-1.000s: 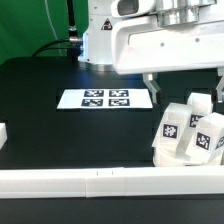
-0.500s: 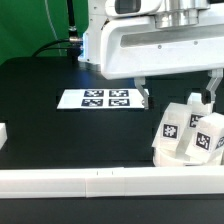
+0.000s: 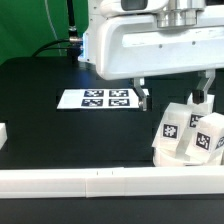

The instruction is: Assemble stool

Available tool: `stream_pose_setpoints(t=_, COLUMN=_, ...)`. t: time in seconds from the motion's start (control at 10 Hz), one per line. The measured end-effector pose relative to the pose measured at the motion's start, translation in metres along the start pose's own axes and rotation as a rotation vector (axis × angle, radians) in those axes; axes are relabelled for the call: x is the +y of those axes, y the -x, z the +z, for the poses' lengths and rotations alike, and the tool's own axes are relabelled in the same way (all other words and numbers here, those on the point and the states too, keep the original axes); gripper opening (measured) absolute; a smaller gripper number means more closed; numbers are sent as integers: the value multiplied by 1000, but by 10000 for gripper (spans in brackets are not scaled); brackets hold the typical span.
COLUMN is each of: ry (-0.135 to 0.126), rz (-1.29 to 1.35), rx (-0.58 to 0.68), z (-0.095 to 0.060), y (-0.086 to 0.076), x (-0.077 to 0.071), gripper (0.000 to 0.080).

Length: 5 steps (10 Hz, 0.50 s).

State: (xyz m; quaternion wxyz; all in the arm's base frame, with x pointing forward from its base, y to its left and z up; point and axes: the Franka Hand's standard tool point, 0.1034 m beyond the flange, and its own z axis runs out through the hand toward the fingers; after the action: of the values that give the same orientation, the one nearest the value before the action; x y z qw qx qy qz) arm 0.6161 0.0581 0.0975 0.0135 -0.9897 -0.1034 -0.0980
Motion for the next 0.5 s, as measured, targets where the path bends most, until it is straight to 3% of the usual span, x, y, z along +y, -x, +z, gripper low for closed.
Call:
stream_pose_setpoints(t=0.2, ry=-17, rz=4, rx=-48, z=1, y=4, x=-2, gripper=649)
stream_pose_setpoints(t=0.5, ry=-60, rz=-2, rx=-226, z=0, y=7, x=-7, gripper=649)
